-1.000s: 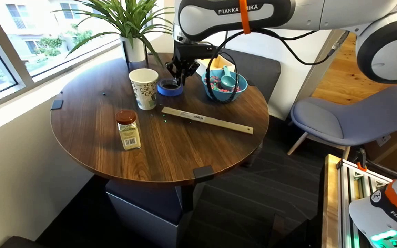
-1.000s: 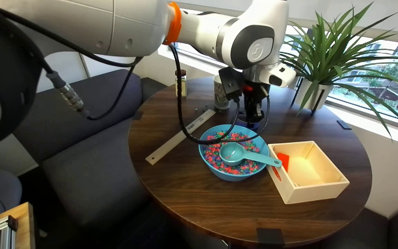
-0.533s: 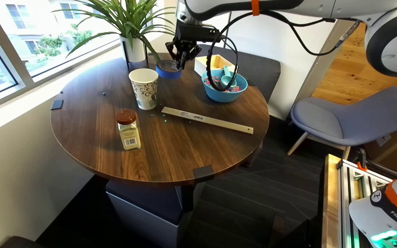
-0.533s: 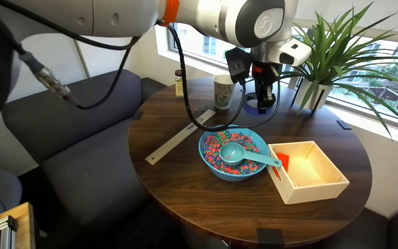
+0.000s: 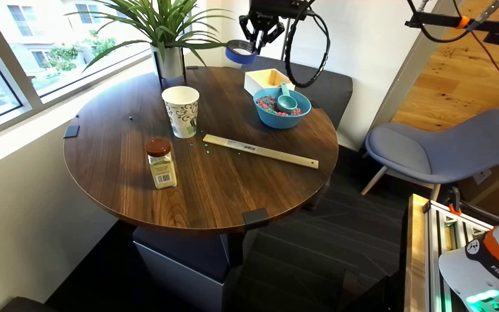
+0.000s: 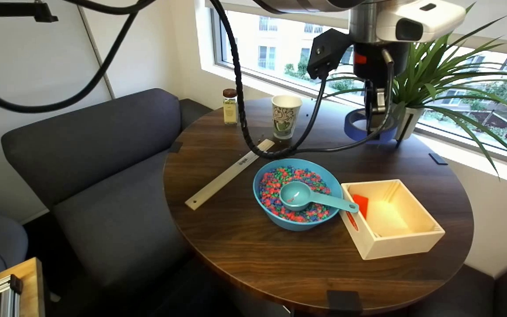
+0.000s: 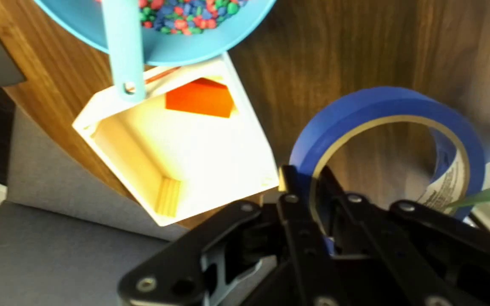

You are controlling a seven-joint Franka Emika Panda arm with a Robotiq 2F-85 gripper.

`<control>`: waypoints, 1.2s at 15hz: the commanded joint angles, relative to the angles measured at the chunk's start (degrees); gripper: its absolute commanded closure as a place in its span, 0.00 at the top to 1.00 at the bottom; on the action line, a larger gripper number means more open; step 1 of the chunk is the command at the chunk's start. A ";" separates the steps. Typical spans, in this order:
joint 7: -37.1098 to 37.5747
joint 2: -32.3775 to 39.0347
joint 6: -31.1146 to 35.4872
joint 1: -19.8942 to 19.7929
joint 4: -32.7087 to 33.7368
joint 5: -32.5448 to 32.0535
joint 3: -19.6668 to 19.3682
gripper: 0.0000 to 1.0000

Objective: Put the blue masking tape in the wooden box

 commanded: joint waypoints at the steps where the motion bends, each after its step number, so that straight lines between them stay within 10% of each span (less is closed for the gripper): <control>1: 7.54 -6.26 -0.54 1.39 -11.94 -2.59 -2.85 0.04; 12: 25.74 -6.95 9.03 -3.28 -19.72 -3.25 -2.30 0.04; 13: 26.54 -6.80 8.42 -3.48 -19.43 -3.45 -2.27 0.39; 18: 27.07 -9.32 9.77 -3.60 -20.20 -2.73 -0.93 0.69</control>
